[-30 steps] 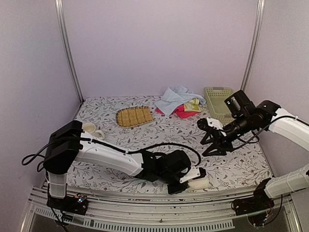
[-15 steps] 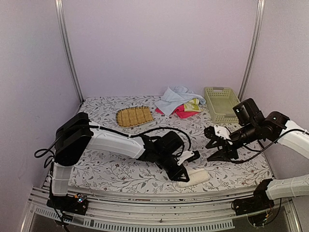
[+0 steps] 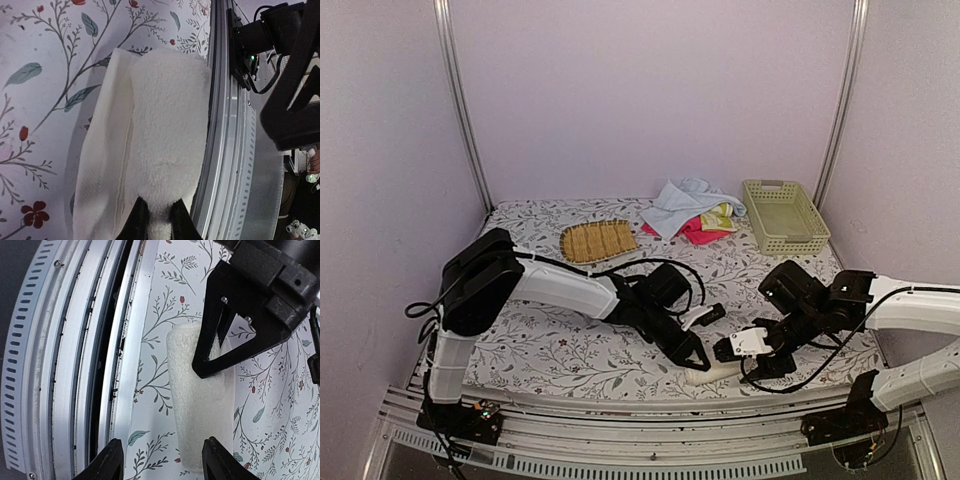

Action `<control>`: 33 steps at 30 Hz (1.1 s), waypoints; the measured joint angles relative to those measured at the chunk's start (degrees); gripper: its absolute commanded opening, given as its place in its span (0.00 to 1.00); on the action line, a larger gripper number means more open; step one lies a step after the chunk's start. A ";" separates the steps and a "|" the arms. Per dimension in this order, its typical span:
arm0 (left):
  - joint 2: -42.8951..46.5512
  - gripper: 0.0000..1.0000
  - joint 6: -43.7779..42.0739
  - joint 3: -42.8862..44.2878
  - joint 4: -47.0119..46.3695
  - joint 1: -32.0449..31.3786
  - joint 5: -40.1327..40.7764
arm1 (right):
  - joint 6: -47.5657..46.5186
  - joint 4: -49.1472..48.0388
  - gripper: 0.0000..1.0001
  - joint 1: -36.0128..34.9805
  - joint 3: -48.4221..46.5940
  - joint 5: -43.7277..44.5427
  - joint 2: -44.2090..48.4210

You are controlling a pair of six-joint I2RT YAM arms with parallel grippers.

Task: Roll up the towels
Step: Pick up the towel from the center of the board.

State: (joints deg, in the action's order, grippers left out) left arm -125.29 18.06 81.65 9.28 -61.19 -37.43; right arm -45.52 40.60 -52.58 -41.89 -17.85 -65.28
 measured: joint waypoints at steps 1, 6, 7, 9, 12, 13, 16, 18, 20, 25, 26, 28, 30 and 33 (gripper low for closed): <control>-0.20 0.09 0.33 0.00 -0.22 0.22 -0.66 | -0.02 -0.87 0.57 -0.52 0.42 1.25 -0.74; -0.98 0.09 1.51 0.02 -1.14 1.03 -2.99 | -0.46 -6.14 0.58 -2.34 1.27 5.70 -5.11; -1.14 0.08 1.62 0.07 -1.27 1.18 -3.41 | -0.57 -7.19 0.58 -2.64 1.38 6.36 -5.81; -1.42 0.08 1.88 0.11 -1.57 1.46 -4.26 | -0.76 -9.14 0.59 -3.21 1.46 7.48 -7.30; -1.92 0.08 2.32 0.28 -1.92 1.97 -5.60 | -0.90 -12.09 0.58 -4.09 1.53 9.46 -10.16; -2.12 0.08 2.54 0.33 -2.10 2.12 -6.08 | -0.94 -13.18 0.58 -4.35 1.60 10.08 -11.23; -2.80 0.08 3.39 0.39 -2.80 2.84 -7.56 | -1.14 -16.33 0.58 -4.92 2.27 11.72 -14.29; -3.23 0.08 4.11 0.39 -3.23 3.41 -8.39 | -1.36 -18.34 0.58 -5.05 2.56 12.74 -15.72; -3.61 0.09 4.72 0.42 -3.61 3.93 -9.01 | -1.70 -20.81 0.57 -5.18 2.84 14.08 -17.44; -4.24 0.19 5.75 0.61 -4.07 4.63 -10.23 | -2.14 -24.76 0.49 -5.57 2.95 16.57 -20.41; -4.24 0.22 5.68 0.61 -4.04 4.70 -10.23 | -2.16 -25.07 0.44 -5.62 2.95 16.87 -20.57; -4.22 0.26 5.55 0.61 -3.93 4.90 -9.88 | -2.29 -25.66 0.34 -5.64 2.95 17.49 -21.00; -4.00 0.31 5.27 0.37 -3.85 5.16 -9.35 | -2.67 -26.10 0.27 -5.68 2.93 17.81 -21.40; -2.45 0.39 4.61 -1.51 -3.98 5.79 -7.56 | -3.15 -27.28 0.20 -5.92 2.80 18.34 -21.86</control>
State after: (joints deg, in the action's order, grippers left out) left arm -127.74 22.68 80.14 5.30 -55.40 -44.99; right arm -48.66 13.32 -58.50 -39.09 0.49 -87.13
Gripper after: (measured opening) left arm 0.317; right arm 0.315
